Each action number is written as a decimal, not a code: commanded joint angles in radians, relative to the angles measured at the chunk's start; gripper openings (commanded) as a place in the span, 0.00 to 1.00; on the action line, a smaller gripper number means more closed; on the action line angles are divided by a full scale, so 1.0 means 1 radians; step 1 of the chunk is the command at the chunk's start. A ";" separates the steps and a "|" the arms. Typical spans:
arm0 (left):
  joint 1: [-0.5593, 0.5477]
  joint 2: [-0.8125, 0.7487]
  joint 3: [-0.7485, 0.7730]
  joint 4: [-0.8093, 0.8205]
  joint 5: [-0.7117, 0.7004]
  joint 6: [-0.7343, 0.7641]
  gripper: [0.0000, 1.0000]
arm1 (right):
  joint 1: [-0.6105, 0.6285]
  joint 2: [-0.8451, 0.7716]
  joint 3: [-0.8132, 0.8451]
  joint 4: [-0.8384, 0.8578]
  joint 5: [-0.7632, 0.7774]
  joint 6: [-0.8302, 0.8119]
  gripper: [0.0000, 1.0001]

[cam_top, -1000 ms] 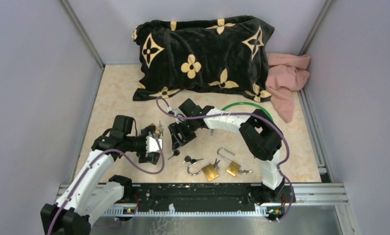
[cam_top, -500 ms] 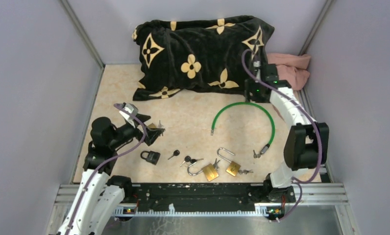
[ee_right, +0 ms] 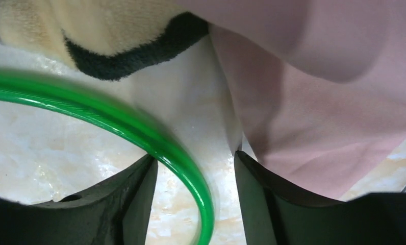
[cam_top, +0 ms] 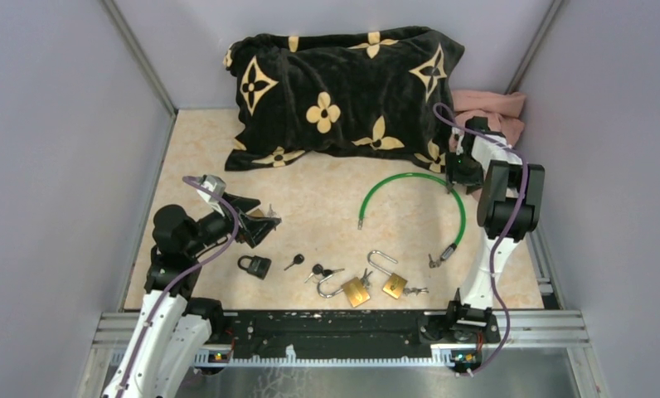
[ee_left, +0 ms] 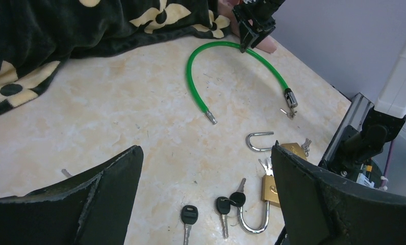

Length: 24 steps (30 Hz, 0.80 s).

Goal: Lock with the key
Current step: Pick up the lock from the center of the board.

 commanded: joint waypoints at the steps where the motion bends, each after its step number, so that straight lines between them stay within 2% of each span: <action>1: 0.010 -0.002 -0.010 0.051 0.025 -0.023 0.99 | 0.007 0.057 0.020 -0.028 -0.038 -0.072 0.50; 4: 0.017 0.002 -0.011 0.059 0.022 -0.019 0.99 | 0.012 0.062 0.001 -0.029 -0.082 -0.123 0.28; 7: 0.020 0.002 -0.012 0.068 0.025 -0.014 0.99 | 0.048 0.038 -0.039 -0.002 -0.059 -0.211 0.02; 12: 0.030 0.007 -0.019 0.069 0.051 -0.015 0.97 | 0.125 -0.073 -0.110 0.103 0.071 -0.324 0.00; 18: 0.030 0.049 -0.010 0.084 0.181 0.041 0.90 | 0.190 -0.287 -0.187 0.278 0.081 -0.352 0.00; 20: 0.028 0.079 -0.001 0.098 0.240 0.080 0.88 | 0.237 -0.379 -0.249 0.358 0.098 -0.383 0.00; 24: -0.011 0.186 0.050 0.059 0.225 0.246 0.87 | 0.349 -0.561 -0.387 0.508 0.099 -0.456 0.00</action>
